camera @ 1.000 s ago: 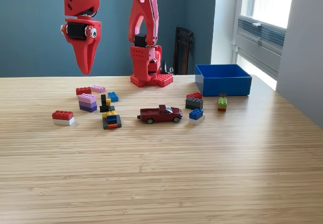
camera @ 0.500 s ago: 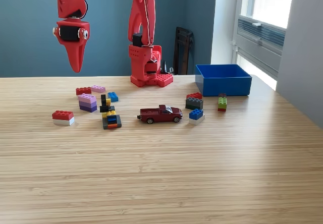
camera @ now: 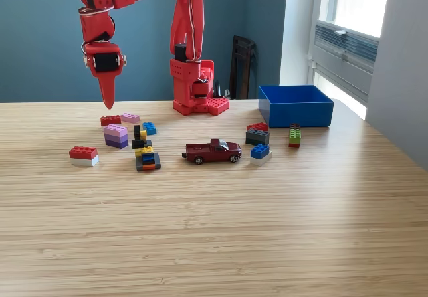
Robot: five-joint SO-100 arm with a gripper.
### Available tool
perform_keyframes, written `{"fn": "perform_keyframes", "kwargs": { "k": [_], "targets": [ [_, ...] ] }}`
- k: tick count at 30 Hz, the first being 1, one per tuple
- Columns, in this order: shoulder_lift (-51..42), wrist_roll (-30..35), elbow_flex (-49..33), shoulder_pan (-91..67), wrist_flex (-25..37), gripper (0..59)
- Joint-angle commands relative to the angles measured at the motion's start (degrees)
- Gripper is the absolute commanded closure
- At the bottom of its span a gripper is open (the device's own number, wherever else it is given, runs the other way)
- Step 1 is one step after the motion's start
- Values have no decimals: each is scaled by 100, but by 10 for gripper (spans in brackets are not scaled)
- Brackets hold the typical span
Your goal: Grasp a lego block and put it in the bin.
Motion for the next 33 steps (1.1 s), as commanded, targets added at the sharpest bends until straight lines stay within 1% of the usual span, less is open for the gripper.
{"fn": "perform_keyframes", "kwargs": {
  "k": [1,4,6,12,17,19,24,30,33],
  "targets": [
    [70,-712,35,105,-44,336],
    [70,-940,79,193,-53,297],
    [70,-1011,97,246,-53,291],
    [70,-1125,220,457,-141,321],
    [70,-1248,229,694,-220,330],
    [70,-1248,325,747,-404,336],
    [70,-1037,844,712,-1160,343],
    [70,-791,1310,562,-1652,349],
    [70,-598,1389,448,-1687,359]
  ]
}}
